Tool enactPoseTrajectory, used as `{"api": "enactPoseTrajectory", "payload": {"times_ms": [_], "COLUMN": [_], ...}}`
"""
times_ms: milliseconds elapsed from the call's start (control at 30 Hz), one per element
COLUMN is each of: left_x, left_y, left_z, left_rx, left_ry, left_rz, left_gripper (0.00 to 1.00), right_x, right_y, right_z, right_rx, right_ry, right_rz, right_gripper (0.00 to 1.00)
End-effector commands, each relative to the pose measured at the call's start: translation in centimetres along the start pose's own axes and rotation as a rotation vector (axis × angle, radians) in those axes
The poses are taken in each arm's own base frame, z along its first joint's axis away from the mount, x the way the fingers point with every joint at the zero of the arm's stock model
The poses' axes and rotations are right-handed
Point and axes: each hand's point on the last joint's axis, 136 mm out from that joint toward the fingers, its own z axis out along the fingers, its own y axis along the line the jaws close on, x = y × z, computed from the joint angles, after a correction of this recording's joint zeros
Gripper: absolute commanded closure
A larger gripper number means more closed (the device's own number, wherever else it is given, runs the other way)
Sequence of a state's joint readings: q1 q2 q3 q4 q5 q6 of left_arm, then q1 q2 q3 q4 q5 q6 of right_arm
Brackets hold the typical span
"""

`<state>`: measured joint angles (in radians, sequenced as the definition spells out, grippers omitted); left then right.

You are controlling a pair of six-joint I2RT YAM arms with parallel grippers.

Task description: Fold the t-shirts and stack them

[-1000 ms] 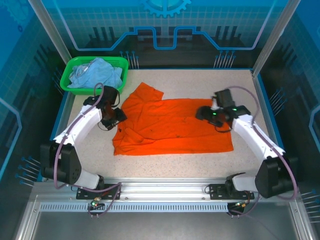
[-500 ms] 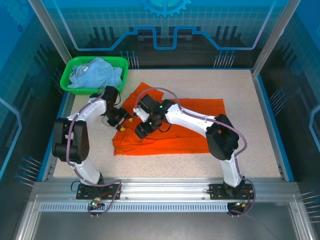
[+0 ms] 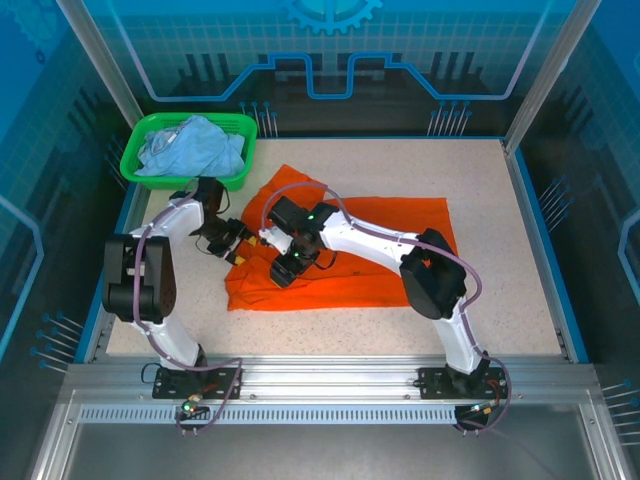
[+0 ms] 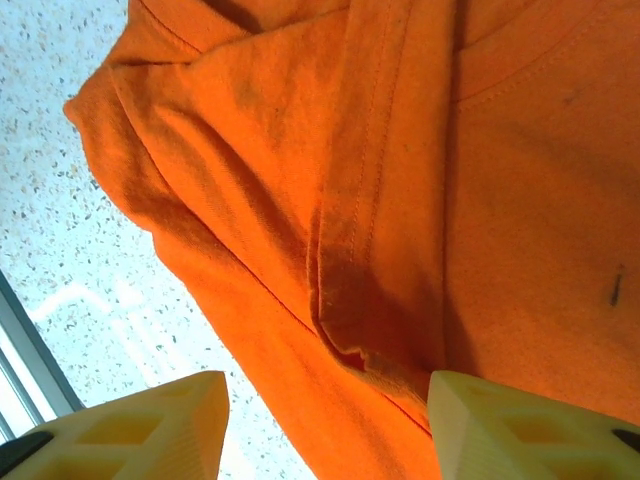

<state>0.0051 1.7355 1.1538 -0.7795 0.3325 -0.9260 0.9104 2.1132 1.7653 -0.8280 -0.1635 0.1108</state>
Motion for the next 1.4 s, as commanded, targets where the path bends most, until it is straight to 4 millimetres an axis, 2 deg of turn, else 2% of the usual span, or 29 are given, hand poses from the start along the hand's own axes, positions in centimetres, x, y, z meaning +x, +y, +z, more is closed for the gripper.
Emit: {"api": "enactPoseTrajectory", "payload": {"times_ms": [0,200,400,700,933,1167,1300,1367], "left_x": [0.6,0.1,-0.1,0.2,0.4,0.7,0.9,1.2], "left_y": [0.7,1.0,1.6,2.1,2.2,2.6,2.4,2.2], "left_z": [-0.2,-0.7,-1.0,-1.0,-1.3,-1.7,-2.5,-3.2], "left_rx": [0.006,0.015,0.026,0.031,0.034,0.035,0.054,0.082], "left_ry": [0.034,0.026,0.023,0.026,0.021,0.01,-0.014,-0.032], "left_rz": [-0.02,-0.03,-0.044,-0.048,-0.045,-0.035,-0.005,0.022], "left_gripper": [0.52,0.51,0.51,0.5,0.5,0.5,0.52,0.57], "right_x": [0.5,0.4,1.1,1.6,1.5,1.8,1.4,1.2], "right_y": [0.7,0.1,0.0,-0.4,-0.6,-0.5,-0.4,-0.4], "right_z": [1.3,1.8,2.1,2.4,2.5,2.8,2.4,2.2], "right_rx": [0.009,0.04,0.044,0.079,0.088,0.079,0.064,0.049], "right_ry": [0.057,0.076,0.096,0.109,0.112,0.124,0.104,0.097], "right_rz": [-0.042,-0.045,-0.051,-0.052,-0.053,-0.056,-0.047,-0.034], "right_gripper": [0.44,0.48,0.55,0.61,0.77,0.87,0.95,0.98]}}
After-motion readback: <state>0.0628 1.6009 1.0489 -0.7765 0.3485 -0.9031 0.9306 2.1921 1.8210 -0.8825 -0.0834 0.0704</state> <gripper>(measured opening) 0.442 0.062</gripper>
